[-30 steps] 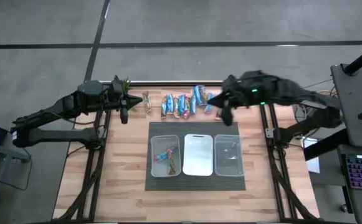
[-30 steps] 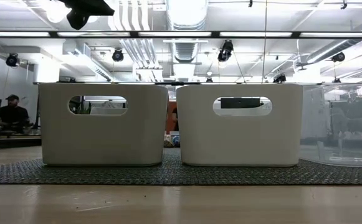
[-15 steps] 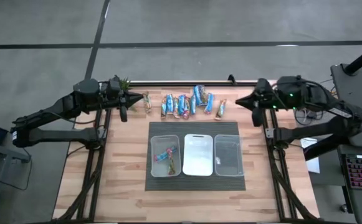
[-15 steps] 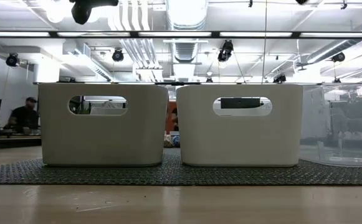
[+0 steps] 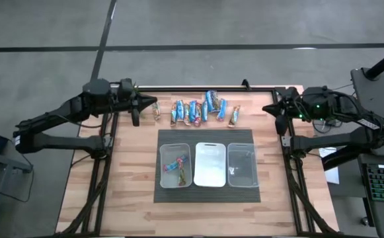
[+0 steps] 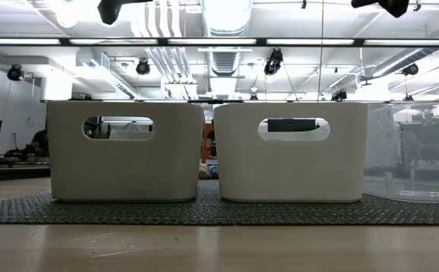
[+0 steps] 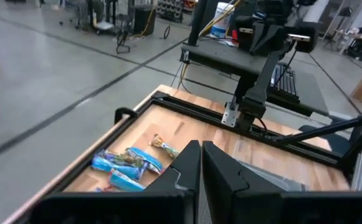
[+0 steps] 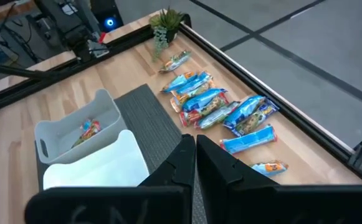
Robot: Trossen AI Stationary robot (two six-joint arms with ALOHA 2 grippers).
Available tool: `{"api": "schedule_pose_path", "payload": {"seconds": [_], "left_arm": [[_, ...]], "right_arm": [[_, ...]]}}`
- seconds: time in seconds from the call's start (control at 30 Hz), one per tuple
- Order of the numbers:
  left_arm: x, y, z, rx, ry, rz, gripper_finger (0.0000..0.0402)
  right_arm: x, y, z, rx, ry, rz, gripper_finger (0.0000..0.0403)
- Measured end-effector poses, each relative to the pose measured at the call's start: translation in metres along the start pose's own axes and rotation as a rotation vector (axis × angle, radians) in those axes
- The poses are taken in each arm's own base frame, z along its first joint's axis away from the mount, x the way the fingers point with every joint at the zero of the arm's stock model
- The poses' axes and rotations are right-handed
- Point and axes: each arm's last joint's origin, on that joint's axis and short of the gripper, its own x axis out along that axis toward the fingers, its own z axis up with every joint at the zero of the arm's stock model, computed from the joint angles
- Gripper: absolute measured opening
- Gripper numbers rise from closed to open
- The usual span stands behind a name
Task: Pick and place Granola Bars by type
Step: Put the red granola bar into the gray bin
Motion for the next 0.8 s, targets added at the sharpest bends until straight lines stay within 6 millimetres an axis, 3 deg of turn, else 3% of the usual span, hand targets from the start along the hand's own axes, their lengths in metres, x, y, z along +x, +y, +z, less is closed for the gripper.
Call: {"api": "schedule_pose_path", "payload": {"seconds": [0.2, 0.6, 0.8], "left_arm": [[0.013, 0.000, 0.007, -0.046, 0.080, 0.018, 0.0026], [0.051, -0.002, 0.029, -0.002, 0.160, 0.057, 0.0164], [0.069, -0.003, 0.038, 0.006, 0.168, 0.058, 0.0182]], "right_arm": [[0.000, 0.000, 0.000, -0.008, 0.002, 0.000, 0.0008], [0.004, -0.002, -0.007, -0.009, 0.023, -0.008, 0.0008], [0.006, -0.002, -0.009, 0.012, 0.031, -0.011, 0.0008]]}}
